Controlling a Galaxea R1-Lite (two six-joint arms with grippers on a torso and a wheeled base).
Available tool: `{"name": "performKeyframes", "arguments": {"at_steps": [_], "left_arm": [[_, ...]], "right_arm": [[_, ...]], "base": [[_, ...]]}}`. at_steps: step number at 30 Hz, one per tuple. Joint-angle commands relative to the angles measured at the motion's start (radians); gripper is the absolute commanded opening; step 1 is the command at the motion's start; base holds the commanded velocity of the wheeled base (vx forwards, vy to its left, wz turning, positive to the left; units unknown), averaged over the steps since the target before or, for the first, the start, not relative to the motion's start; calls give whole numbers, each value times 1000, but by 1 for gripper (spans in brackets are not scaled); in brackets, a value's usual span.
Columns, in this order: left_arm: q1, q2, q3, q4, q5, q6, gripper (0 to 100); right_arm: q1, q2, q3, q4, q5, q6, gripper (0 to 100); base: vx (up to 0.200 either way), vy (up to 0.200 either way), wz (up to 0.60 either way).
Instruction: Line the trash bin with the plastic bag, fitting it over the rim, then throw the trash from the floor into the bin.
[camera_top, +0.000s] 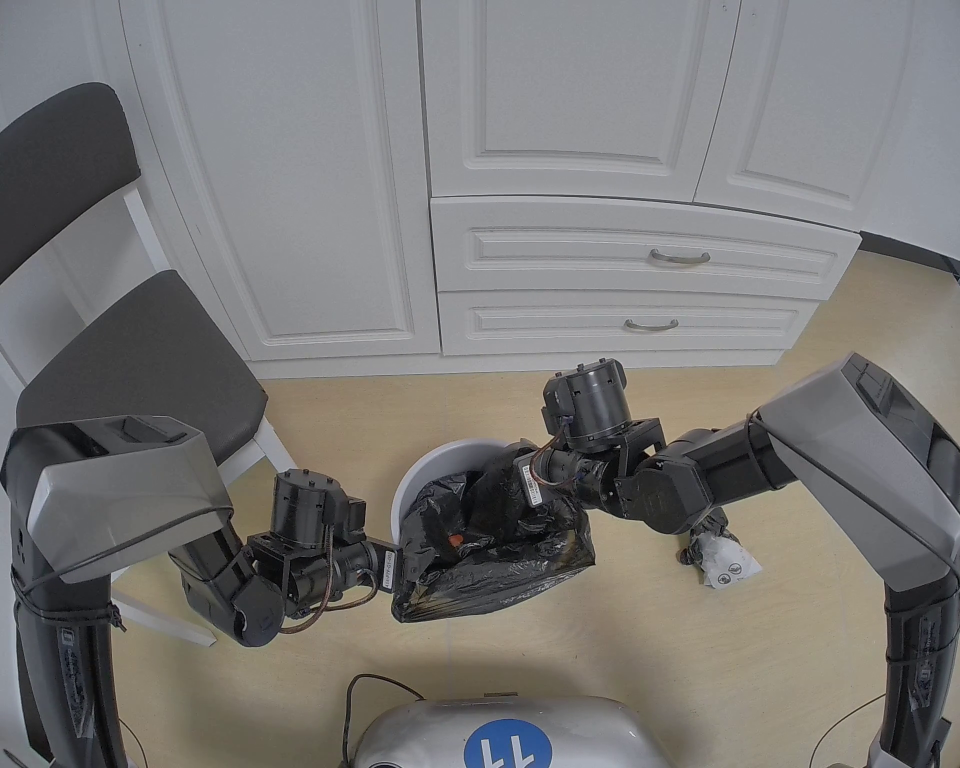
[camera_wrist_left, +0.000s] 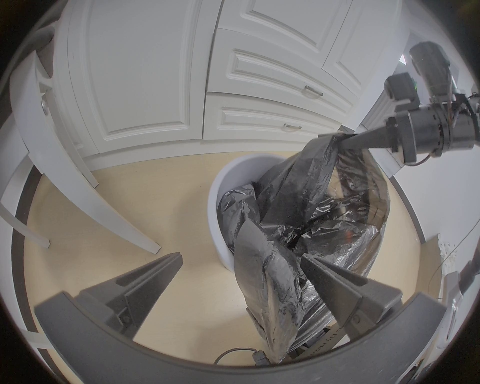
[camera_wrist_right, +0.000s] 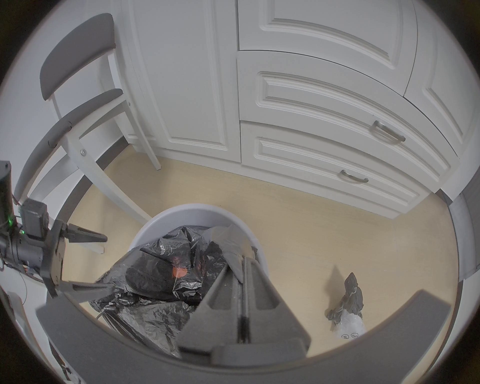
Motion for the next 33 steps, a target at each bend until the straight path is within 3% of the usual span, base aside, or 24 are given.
{"name": "performKeyframes", "arguments": {"at_steps": [1,9,10,16,27,33], "left_arm": [[-3,31,-8,-2,1,0,100],[-4,54,-10,-3,-1,-2,100],[-4,65,-13,-12,1,-2,0],[-9,126,-19,-111,1,-5,0],[37,96,-25,-112,2,-43,0],[63,105,-20,-114,2,-91,0]], "right_arm": [[5,-12,-3,1,0,-4,0],[11,-12,-9,7,0,-7,0],[10,-11,-9,7,0,-7,0],[5,-9,-1,7,0,-5,0],[-39,9,4,5,1,5,0],[-93,12,39,-1,1,53,0]], "base": [[0,0,0],[0,0,0],[0,0,0],[0,0,0],[0,0,0],[0,0,0]]}}
